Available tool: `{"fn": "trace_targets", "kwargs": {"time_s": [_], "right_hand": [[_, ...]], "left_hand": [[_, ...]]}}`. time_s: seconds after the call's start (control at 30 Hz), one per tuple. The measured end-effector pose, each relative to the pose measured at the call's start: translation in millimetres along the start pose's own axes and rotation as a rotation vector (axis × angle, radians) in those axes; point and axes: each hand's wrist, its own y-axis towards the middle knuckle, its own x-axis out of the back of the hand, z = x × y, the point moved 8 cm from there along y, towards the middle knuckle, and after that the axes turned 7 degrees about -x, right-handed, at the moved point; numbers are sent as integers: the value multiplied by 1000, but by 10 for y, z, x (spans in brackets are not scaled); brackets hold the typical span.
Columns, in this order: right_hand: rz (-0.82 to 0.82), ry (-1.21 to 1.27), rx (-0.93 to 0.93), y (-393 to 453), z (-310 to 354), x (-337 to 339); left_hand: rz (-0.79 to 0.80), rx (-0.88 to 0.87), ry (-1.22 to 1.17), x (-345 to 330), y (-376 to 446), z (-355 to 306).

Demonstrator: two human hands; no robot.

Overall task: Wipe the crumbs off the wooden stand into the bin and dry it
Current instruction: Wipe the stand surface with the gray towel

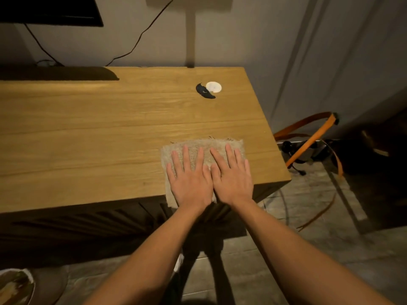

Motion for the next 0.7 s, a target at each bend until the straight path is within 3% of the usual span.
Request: {"fn": "trace_targets", "kwargs": {"time_s": [0.3,0.7], "right_hand": [[-28,-15,-27,867,9,77],[-78,6,-87,3071,72,447]], "left_hand": [[-12,18,6,17,810,-129],[-98,-53,7,109,3086,-516]]}}
